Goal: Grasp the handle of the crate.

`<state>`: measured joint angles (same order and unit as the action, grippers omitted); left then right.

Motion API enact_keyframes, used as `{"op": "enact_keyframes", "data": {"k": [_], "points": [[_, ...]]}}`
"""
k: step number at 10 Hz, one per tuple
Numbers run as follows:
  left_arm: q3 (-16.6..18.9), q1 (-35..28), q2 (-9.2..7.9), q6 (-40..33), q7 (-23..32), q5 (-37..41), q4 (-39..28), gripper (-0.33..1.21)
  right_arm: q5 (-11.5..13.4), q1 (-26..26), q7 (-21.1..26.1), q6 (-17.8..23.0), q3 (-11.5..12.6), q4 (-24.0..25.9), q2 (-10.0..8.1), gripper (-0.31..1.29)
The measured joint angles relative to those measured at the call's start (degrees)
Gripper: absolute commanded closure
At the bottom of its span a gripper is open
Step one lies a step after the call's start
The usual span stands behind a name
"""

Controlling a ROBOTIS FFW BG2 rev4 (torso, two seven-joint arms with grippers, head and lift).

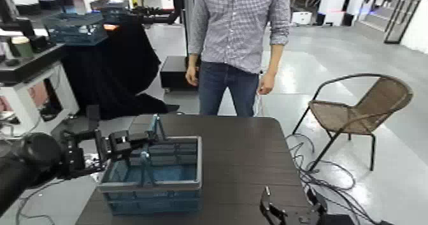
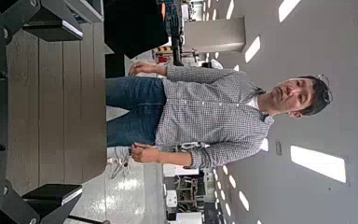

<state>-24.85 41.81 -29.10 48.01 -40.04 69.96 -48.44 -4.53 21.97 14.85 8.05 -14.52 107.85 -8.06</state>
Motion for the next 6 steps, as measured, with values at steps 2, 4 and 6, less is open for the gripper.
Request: {"op": "enact_keyframes", "data": {"k": [2,4,6], "points": [[1.0,-1.93,0.06,0.61,-0.41,0.11,-2.74,1.19,-0.04,0.1,0.09,-0.03,0.13,0.0,0.0,0.15],[2.84,-4.93,0.1,2.17,-0.54,0.41,-7.69,1.19,-0.04,0.26,0.22,-0.07,0.3,0.08,0.06,0.15],[4.91,-8.29,0.21,3.24,0.27,1.17,-13.32,1.19,0.11,0.35,0.62,-0.14,0.37,0.09,0.09,0.15]]}}
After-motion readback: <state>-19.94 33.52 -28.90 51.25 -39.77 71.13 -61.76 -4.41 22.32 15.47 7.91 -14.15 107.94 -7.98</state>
